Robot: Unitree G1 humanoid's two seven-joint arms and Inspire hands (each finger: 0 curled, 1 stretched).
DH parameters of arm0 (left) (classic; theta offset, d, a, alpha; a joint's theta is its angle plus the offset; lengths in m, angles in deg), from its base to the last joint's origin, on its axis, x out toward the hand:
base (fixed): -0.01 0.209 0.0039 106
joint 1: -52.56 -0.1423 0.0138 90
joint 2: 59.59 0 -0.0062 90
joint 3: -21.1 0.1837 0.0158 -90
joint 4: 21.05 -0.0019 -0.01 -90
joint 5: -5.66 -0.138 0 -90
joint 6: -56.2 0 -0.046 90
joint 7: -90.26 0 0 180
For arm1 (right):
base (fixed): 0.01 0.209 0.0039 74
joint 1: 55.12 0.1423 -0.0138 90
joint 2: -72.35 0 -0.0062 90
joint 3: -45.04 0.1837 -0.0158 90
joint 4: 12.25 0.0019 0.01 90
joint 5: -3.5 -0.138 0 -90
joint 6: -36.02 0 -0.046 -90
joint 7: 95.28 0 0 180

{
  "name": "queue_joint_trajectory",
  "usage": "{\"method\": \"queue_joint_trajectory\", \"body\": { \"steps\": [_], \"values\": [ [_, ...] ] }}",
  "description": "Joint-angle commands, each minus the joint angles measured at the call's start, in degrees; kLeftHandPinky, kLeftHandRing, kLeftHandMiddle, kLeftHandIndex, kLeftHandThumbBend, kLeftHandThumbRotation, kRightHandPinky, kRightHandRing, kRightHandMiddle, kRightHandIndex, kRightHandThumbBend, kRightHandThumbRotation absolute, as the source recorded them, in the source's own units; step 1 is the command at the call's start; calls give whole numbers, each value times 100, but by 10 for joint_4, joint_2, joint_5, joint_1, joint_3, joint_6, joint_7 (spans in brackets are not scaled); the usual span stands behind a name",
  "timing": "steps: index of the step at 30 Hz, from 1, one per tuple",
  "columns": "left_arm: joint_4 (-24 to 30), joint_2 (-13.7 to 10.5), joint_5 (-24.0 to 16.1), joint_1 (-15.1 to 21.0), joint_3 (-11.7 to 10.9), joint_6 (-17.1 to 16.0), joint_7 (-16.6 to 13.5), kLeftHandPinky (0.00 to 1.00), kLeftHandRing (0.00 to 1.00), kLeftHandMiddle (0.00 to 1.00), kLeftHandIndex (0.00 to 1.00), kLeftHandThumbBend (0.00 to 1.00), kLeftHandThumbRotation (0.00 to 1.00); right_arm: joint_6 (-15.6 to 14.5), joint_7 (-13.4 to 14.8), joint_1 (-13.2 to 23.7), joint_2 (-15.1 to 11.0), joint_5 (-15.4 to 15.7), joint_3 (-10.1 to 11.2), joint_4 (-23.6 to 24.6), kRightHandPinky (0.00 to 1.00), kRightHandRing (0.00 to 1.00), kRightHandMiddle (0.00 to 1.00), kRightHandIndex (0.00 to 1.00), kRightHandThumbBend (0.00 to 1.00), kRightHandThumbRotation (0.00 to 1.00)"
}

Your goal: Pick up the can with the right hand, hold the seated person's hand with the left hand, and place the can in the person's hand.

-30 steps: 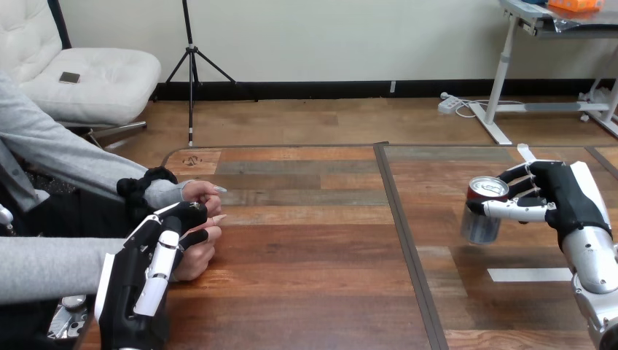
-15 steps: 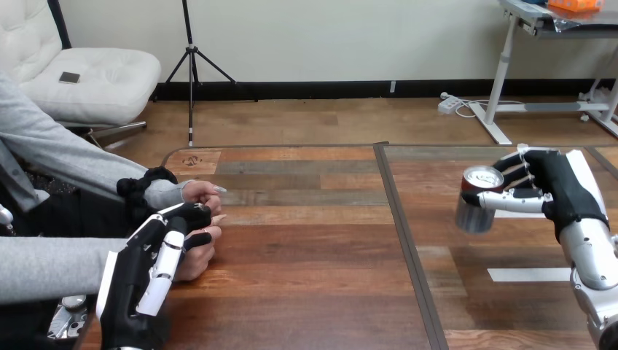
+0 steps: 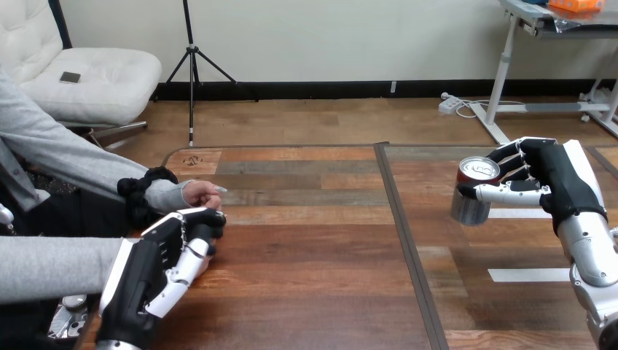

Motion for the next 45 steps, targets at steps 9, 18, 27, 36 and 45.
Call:
{"method": "queue_joint_trajectory", "body": {
  "steps": [9, 18, 27, 36, 45],
  "values": [
    [177, -86, -134, 5, -3, 68, -67, 52, 68, 72, 71, 75, 34, 9, 3, 23, -12, -7, 4, 33, 37, 40, 43, 45, 79, 0],
    [274, -109, -186, -6, -13, 125, -84, 52, 68, 74, 73, 97, 33, 10, 3, 22, -10, -5, 4, 34, 37, 40, 43, 45, 78, 0],
    [305, -162, -267, 21, -25, 137, -143, 57, 72, 78, 77, 100, 34, -3, 3, 19, -3, -7, 5, 34, 37, 41, 43, 45, 78, 0],
    [284, -185, -291, 31, -9, 138, -179, 58, 73, 78, 78, 100, 37, 4, 0, 18, -4, -9, 6, 31, 36, 40, 43, 46, 78, 0],
    [266, -209, -299, 37, 17, 150, -184, 60, 75, 80, 79, 100, 42, 7, 3, 17, -5, -6, 3, 31, 36, 39, 43, 46, 78, 0]
  ]
}}
